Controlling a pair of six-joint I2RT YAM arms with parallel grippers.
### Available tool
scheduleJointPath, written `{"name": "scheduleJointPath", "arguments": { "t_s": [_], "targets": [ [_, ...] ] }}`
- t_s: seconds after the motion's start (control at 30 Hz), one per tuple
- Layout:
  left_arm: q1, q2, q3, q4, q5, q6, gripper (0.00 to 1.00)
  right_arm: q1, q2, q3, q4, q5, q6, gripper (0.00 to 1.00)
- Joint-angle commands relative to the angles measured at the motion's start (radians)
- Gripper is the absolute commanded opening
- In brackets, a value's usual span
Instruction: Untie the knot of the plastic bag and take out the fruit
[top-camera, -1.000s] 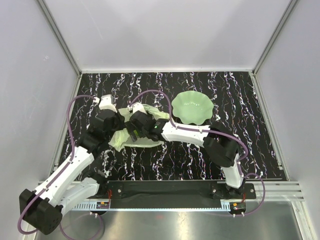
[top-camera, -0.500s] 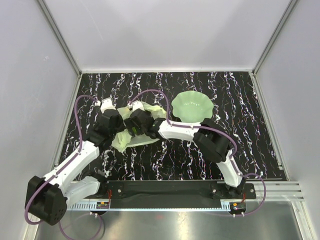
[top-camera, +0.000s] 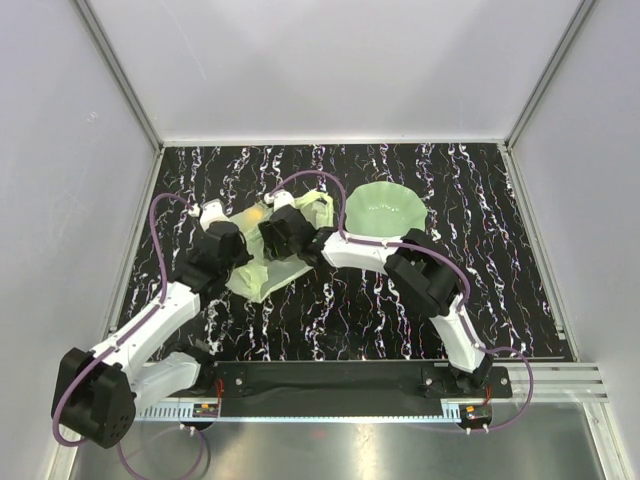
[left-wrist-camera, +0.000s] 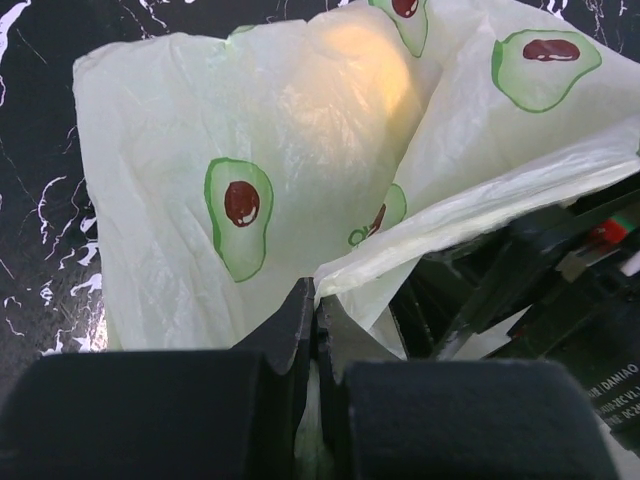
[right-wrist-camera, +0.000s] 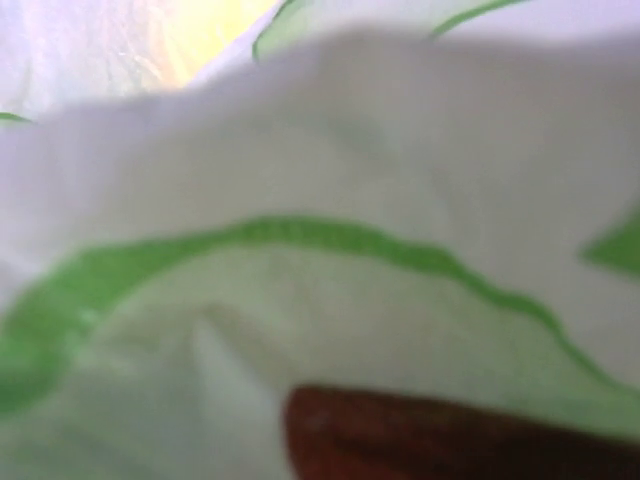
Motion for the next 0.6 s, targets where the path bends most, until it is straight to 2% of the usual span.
{"name": "scheduleJointPath", "arguments": {
  "t_s": [0.0, 0.03, 0.17, 0.23, 0.43, 0.57],
  "targets": [
    [0.006, 0.012, -0.002, 0.056, -0.028, -0.017, 0.00, -0.004, -0.050, -0.029, 0.100, -0.053, 0.011, 0.62],
    [0.008, 0.012, -0.002, 0.060, -0.028, -0.017, 0.00, -0.004, -0.071, -0.049, 0.112, -0.057, 0.011, 0.49],
    [0.006, 0.026, -0.001, 0.070, -0.028, -0.021, 0.00, -0.004, -0.170, -0.139, 0.119, -0.091, 0.005, 0.19],
    [0.009, 0.032, 0.005, 0.076, -0.031, -0.026, 0.00, -0.004, -0.228, -0.158, 0.096, -0.125, -0.001, 0.14],
    [0.015, 0.045, 0.041, 0.093, -0.031, -0.021, 0.00, -0.004, -0.449, -0.299, 0.094, -0.235, 0.012, 0.11],
    [0.015, 0.065, 0.088, 0.101, -0.032, -0.008, 0.00, -0.004, -0.538, -0.285, -0.059, -0.406, -0.004, 0.01]
  ]
}}
